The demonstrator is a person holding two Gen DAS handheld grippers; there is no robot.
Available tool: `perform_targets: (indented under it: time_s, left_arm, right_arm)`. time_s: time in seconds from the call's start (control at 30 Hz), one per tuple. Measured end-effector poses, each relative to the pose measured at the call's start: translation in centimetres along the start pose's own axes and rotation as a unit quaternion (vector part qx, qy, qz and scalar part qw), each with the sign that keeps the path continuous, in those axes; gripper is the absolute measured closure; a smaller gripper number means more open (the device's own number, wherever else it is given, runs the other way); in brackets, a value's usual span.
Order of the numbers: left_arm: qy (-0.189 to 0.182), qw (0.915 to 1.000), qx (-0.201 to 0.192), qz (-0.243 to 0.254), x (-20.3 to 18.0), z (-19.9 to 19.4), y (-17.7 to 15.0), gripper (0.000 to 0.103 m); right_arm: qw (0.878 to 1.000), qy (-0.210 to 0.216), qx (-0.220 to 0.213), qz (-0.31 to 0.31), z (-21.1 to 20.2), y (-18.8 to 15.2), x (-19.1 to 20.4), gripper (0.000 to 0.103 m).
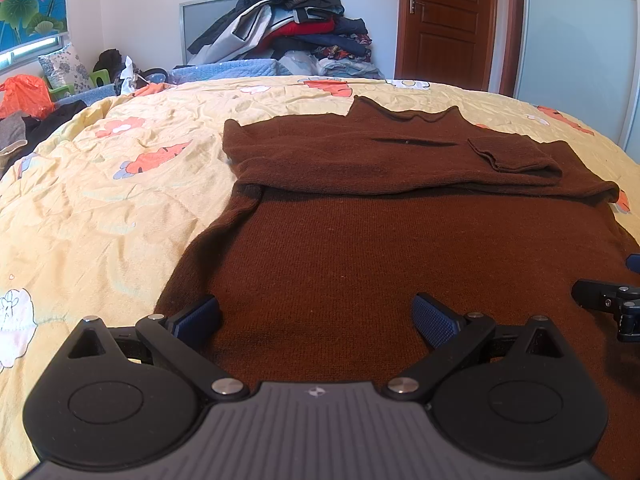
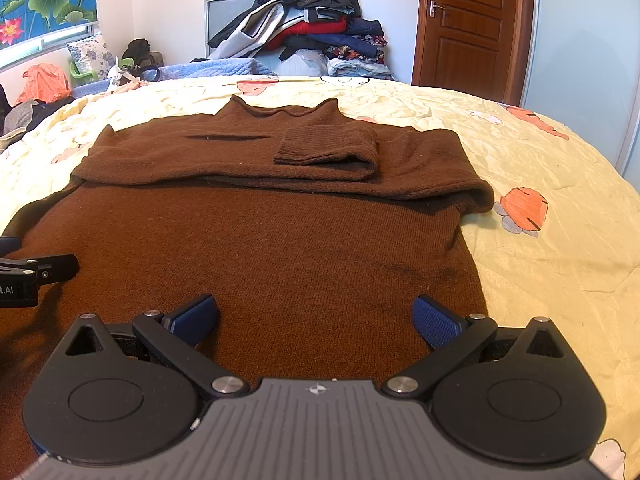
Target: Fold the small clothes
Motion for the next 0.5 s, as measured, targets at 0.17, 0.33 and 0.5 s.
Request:
perform_targets:
  time_s: [0.17, 0.33, 0.5]
  left_arm:
    - [0.000, 1.0000, 0.000, 0.000, 0.0, 0.0, 0.0, 0.000]
    - [0.000, 1.0000, 0.000, 0.000, 0.0, 0.0, 0.0, 0.000]
    - [0.000, 1.0000, 0.000, 0.000, 0.0, 0.0, 0.0, 0.000]
  right_arm:
    - [0.999, -0.028, 0.009, 0.020, -1.5, -0.9, 0.4, 0.000]
    - [0.999, -0.034, 0.003, 0.018, -3.3, -2.2, 1.0, 0.000]
    - [0.999, -0.030, 0.003, 0.018, -3.0, -2.0, 0.9, 0.000]
Point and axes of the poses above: each gripper's, at about its wrist camera, not at the fingertips, and z roughly the way its jaws point, x to its left, y to its top, the point moved 8 cm from there along z, roughly the way its jaws point, and after that the axes turned 5 degrees about -x, right-handed, at the moved point
